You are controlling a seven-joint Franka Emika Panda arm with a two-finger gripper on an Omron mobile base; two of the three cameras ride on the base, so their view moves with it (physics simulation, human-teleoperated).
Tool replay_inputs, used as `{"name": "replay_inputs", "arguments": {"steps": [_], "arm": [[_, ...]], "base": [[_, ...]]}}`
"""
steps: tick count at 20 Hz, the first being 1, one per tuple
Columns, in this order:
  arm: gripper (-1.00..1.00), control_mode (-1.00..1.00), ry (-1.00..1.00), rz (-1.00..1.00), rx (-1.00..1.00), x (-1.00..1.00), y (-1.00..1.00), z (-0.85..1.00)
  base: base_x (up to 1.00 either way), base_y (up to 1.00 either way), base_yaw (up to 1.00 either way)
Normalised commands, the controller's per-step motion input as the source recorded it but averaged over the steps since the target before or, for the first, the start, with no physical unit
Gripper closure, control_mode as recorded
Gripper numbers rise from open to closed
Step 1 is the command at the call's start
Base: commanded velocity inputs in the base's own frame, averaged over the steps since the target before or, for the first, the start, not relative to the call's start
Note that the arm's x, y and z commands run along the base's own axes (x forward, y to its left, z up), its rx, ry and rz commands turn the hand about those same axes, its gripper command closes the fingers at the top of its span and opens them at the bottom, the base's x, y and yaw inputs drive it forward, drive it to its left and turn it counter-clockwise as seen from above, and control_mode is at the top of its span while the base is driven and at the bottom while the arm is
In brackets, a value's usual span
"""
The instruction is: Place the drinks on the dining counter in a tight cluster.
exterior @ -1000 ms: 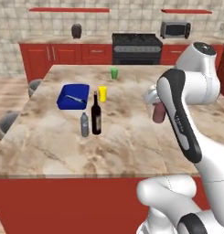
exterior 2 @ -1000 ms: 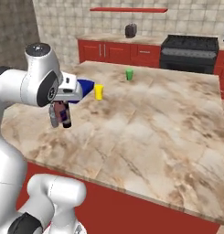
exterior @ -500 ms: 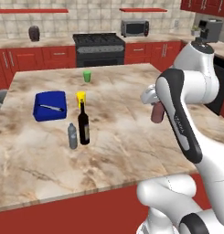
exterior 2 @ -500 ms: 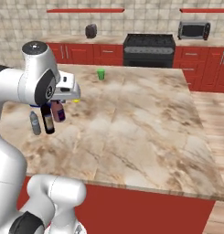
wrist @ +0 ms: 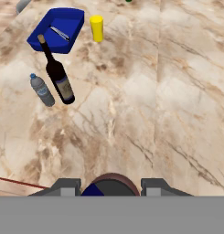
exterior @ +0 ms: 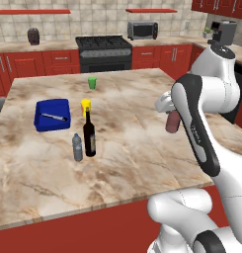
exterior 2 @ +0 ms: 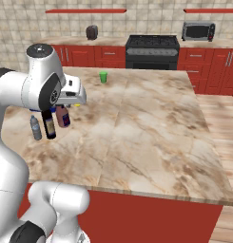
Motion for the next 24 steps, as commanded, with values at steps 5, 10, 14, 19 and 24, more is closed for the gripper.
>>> {"name": "replay_inputs", "arguments": {"steps": [5,10,14,19,24], "arm": [[1.00,1.00,0.00,0.00,0.00,0.00,0.00,0.00],[1.00,-1.00,0.00,0.07,0.00,0.35,0.36,-0.08],[1.00,-1.00,0.00,0.28,0.00,0.45,0.46,-0.09],[1.00,-1.00,0.03,0.38,0.00,0.33,0.26,-0.02],[1.00,-1.00,0.05,0.17,-0.01,0.63,0.09,-0.17]], "base": [[0.00,0.00,0.00],[0.00,0.00,0.00],[0.00,0.00,0.00],[0.00,0.00,0.00],[0.00,0.00,0.00]]}}
